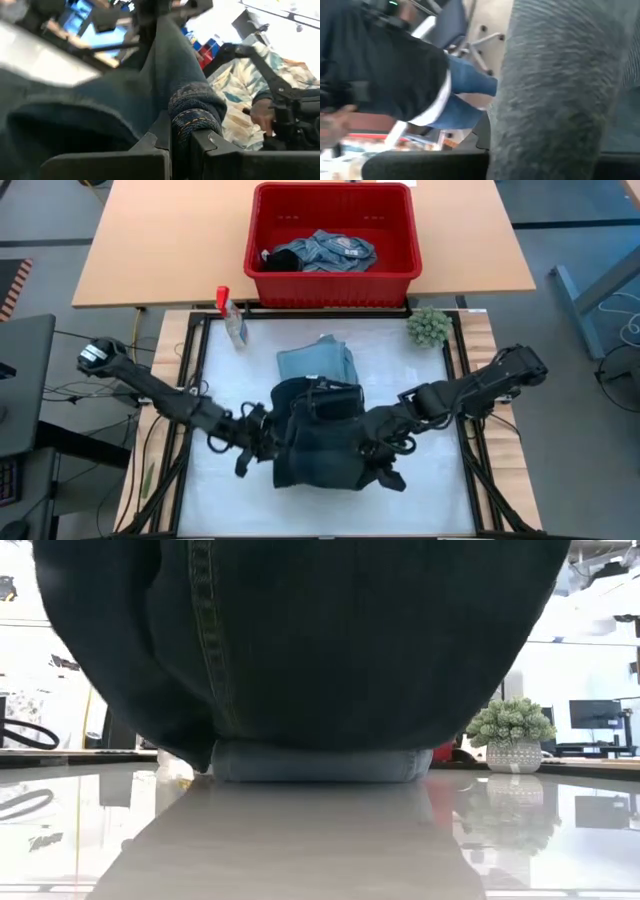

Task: Fold Laundry from Bin
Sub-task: Fold the black pants from the red laundry bin

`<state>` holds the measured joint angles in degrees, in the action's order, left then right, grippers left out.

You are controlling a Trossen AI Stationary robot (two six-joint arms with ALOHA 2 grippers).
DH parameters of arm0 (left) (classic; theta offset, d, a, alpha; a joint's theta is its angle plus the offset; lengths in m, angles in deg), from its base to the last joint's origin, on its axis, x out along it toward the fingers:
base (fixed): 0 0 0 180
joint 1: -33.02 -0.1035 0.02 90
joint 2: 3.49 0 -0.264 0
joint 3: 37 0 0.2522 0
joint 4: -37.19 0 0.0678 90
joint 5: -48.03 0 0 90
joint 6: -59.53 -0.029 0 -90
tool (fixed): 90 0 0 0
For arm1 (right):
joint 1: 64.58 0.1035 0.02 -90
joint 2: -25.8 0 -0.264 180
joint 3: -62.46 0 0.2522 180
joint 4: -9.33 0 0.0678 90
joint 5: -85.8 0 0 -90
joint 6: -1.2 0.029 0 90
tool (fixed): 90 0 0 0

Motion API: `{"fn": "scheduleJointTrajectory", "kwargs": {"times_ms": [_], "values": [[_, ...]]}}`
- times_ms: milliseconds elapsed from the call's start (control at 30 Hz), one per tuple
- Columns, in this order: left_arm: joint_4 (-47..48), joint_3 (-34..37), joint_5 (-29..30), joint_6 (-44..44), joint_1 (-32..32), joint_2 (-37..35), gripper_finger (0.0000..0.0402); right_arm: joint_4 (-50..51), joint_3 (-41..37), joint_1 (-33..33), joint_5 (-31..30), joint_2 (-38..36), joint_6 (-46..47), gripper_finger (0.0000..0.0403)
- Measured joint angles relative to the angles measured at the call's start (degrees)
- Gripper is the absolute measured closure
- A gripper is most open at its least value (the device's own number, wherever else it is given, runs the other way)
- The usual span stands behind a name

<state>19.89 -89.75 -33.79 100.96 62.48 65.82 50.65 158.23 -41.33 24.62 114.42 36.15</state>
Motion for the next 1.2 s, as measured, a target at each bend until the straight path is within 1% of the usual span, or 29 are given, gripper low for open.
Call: {"fn": "scheduleJointTrajectory", "kwargs": {"times_ms": [33, 133, 233, 300, 367, 433, 533, 600, 700, 767, 833, 900, 1067, 1200], "values": [[0.0, 0.9, 2.2, 1.1, 1.8, 0.0, 0.04, -2.9, -1.6, -0.3, 1.6, 0.0, 1.0, 0.0366], [0.1, 3.4, 11.9, 5.2, 6.7, 0.0, 0.04, -10.9, -5.7, -1.7, 6.1, 0.0, 3.3, 0.0366], [0.0, 5.9, 20.3, 8.7, 8.9, 0.5, 0.04, -13.6, -8.2, -3.6, 8.8, 0.0, 2.5, 0.0366], [0.4, 6.9, 24.2, 9.9, 9.0, 1.0, 0.0401, -10.7, -8.5, -5.4, 9.5, 0.0, -0.7, 0.0366], [0.9, 7.4, 27.1, 8.6, 8.1, 1.0, 0.0401, -7.6, -8.5, -8.0, 9.9, 0.0, -5.0, 0.0366], [2.3, 7.6, 29.6, 6.0, 5.6, 1.0, 0.04, -3.7, -8.4, -11.5, 10.3, -0.1, -9.4, 0.0366], [4.5, 7.8, 32.6, 1.5, 1.4, 1.0, 0.0398, 2.0, -8.4, -17.1, 9.0, -0.1, -14.7, 0.0366], [8.5, 7.7, 32.8, 0.9, -2.0, 1.0, 0.0398, 4.8, -8.4, -20.9, 8.4, 0.5, -17.3, 0.0366], [15.1, 7.7, 33.7, 2.2, -7.4, 1.0, 0.0399, 7.9, -8.4, -25.2, 6.2, 2.1, -20.5, 0.0366], [15.4, 7.8, 33.6, 0.5, -10.7, 1.0, 0.0399, 8.9, -8.4, -27.5, 4.8, 2.9, -22.3, 0.0366], [14.7, 7.8, 31.0, -3.1, -13.9, 1.0, 0.0398, 9.5, -8.3, -29.7, 4.0, 4.4, -23.5, 0.0366], [16.1, 7.8, 29.0, -4.4, -16.9, 1.0, 0.0398, 10.9, -8.3, -31.6, 2.3, 5.7, -23.9, 0.0366], [21.0, 7.7, 28.1, -2.5, -22.8, 1.0, 0.0396, 12.3, -8.3, -34.8, -2.6, 10.9, -24.4, 0.0366], [24.9, 7.7, 28.0, 0.9, -25.1, 1.0, 0.038, 12.0, -8.2, -36.1, -4.6, 14.7, -23.1, 0.0364]]}}
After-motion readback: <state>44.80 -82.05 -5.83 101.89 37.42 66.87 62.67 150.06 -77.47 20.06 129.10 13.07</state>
